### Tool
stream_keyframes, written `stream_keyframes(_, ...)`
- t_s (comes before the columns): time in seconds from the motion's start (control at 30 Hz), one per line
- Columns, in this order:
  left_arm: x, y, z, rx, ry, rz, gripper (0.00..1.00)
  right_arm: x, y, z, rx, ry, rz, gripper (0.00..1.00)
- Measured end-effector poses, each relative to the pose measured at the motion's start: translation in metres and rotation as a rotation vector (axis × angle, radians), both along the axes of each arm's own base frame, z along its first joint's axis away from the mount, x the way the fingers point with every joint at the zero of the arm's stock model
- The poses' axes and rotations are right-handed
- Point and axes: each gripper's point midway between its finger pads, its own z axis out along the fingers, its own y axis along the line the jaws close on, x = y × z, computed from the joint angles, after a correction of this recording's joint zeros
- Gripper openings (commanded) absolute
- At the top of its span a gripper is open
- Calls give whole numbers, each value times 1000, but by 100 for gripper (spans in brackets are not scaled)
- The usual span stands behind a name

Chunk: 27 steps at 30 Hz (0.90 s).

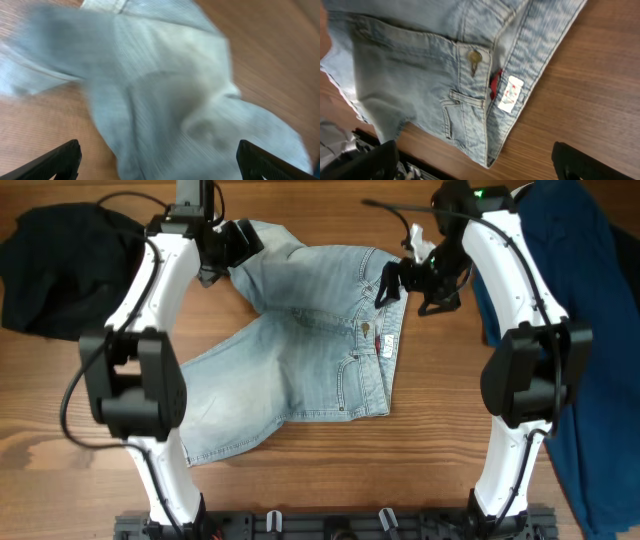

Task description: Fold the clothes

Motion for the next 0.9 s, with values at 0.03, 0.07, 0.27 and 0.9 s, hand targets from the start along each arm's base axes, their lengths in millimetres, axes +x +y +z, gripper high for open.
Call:
stream_keyframes(0.03, -3, 1, 9, 2, -8, 2, 98, -3, 0, -6, 2, 14, -1, 89)
stream_keyframes(0.07, -5, 2, 14, 4, -11, 4, 98, -5, 0, -11, 10, 24, 1, 85)
stream_keyframes(0.27, -19, 12, 17, 15, 38, 22, 98, -54, 7, -70, 93, 180, 23, 77)
stream_keyframes(0.9, -23, 13, 15, 18, 53, 23, 99, -87, 34, -101, 232, 204, 45, 4)
